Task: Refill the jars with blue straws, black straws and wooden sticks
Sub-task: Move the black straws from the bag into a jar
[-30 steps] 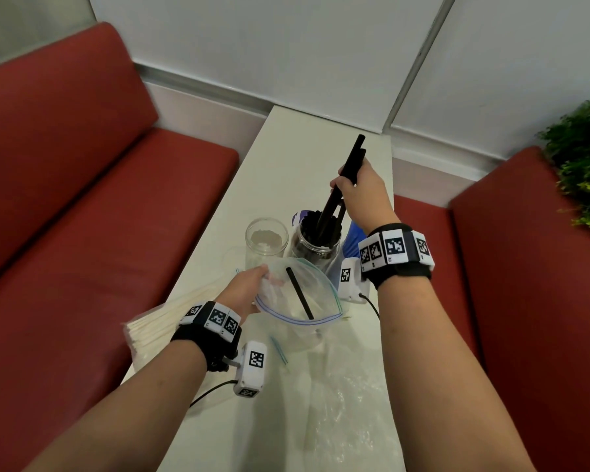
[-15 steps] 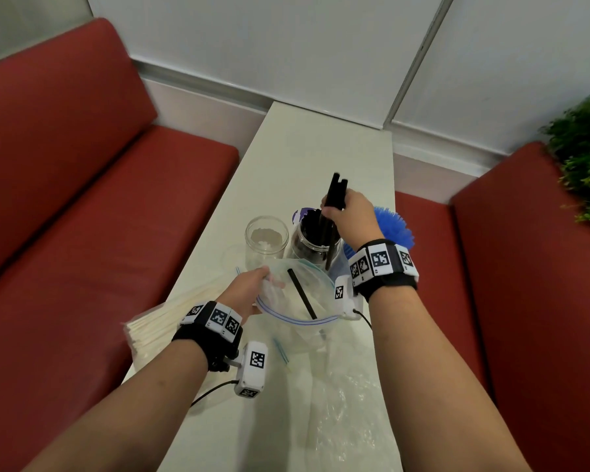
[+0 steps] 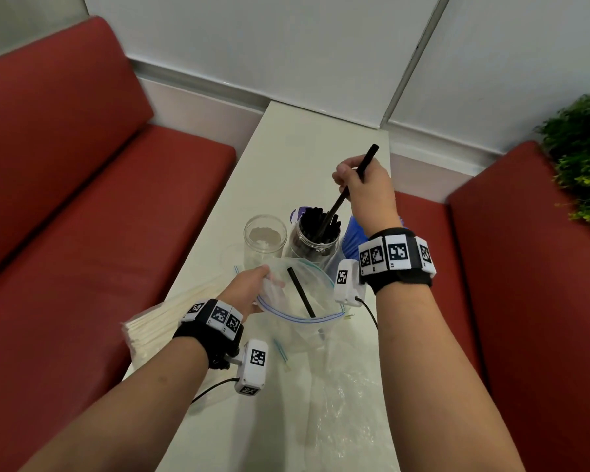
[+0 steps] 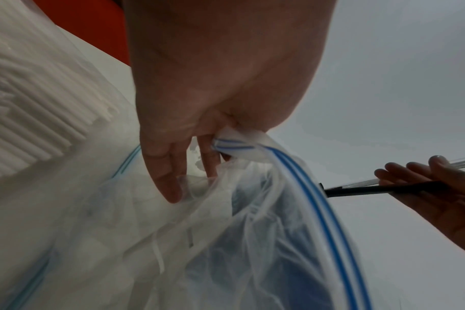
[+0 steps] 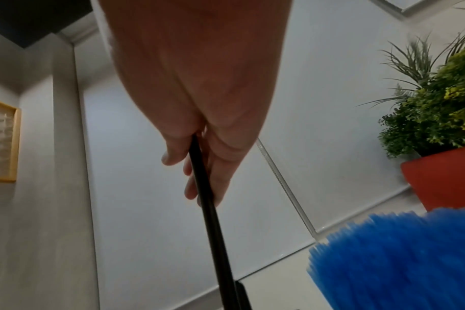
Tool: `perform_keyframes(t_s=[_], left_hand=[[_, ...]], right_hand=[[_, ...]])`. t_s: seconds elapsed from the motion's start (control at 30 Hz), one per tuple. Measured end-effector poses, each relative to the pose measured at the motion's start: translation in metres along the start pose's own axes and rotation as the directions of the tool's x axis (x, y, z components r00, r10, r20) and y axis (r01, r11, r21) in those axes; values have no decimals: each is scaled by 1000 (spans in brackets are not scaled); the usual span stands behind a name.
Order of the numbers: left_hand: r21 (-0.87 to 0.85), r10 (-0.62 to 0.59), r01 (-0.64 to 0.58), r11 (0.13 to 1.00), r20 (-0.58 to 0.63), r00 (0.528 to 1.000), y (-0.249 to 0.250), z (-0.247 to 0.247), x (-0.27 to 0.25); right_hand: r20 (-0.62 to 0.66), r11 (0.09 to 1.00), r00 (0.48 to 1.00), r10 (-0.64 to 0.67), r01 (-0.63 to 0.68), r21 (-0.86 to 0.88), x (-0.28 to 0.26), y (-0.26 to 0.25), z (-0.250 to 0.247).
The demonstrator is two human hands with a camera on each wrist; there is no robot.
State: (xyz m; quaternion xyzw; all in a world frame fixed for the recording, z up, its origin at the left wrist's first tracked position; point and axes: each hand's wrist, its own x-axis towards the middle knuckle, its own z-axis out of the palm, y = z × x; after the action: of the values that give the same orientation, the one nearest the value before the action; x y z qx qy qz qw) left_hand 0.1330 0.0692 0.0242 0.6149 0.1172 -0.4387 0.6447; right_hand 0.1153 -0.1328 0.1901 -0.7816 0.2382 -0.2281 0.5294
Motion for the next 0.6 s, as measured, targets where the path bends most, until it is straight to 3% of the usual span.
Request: perform_keyframes(t_s=[0.6], left_hand=[[10, 9, -9, 1000, 13, 1000, -6, -6, 1]], right_hand=[[-109, 993, 993, 46, -34, 111, -15, 3, -7]])
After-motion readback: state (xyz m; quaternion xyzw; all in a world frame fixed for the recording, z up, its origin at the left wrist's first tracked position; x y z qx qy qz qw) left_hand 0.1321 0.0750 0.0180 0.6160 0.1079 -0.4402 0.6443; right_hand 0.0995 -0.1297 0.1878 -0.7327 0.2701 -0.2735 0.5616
